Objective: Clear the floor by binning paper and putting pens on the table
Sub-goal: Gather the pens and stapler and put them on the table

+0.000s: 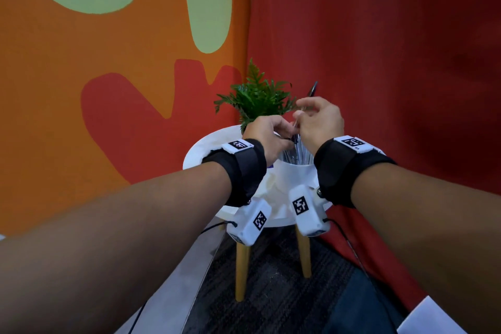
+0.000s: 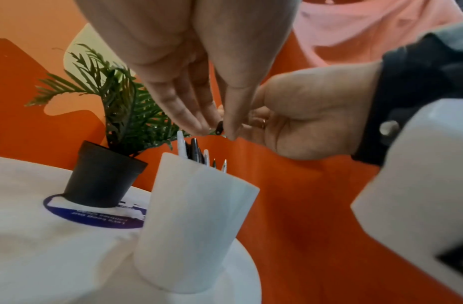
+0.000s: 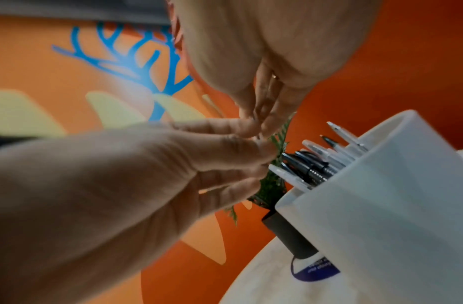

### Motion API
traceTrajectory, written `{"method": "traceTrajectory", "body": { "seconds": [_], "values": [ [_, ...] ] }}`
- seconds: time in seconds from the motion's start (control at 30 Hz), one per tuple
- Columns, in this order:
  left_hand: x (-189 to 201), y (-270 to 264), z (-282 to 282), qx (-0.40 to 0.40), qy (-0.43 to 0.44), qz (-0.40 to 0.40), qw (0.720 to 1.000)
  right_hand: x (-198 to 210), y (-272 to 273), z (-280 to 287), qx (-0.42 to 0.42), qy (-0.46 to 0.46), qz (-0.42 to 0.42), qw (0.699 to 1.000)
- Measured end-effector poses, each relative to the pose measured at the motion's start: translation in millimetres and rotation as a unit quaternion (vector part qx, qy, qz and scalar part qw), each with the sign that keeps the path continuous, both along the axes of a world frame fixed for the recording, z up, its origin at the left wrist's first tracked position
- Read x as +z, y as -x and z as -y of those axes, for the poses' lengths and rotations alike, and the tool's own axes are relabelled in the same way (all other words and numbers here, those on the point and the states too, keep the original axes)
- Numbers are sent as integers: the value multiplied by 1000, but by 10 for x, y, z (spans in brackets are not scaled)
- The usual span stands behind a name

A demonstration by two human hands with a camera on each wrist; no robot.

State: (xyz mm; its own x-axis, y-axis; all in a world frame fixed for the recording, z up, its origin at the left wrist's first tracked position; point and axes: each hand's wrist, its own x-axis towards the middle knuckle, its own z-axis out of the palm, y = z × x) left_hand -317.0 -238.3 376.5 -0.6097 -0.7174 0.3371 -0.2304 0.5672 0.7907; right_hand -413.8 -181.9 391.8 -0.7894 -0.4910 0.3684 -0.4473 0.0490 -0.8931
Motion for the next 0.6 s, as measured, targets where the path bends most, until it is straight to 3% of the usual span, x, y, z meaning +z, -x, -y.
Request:
{"method": "traceTrajectory", "body": {
  "seconds": [0.13,0.27,0.43,0.53,0.6],
  "values": [
    [-70,-58,6,-3,60,64,996,-47,-63,63,5,-13,-64,998],
    [-74,-160,37,17,115,110,987,-153,-84,139,30,-134,-122,983],
    [-188,-235,119,34,99,170,980,-281,-5,143,72,-286,-175,940],
    [-227,-251,106,37,93,185,978,-326,30,129,81,-298,-192,932],
    [-218,-260,32,30,98,189,976,-345,35,84,70,-262,-196,942]
  ]
}}
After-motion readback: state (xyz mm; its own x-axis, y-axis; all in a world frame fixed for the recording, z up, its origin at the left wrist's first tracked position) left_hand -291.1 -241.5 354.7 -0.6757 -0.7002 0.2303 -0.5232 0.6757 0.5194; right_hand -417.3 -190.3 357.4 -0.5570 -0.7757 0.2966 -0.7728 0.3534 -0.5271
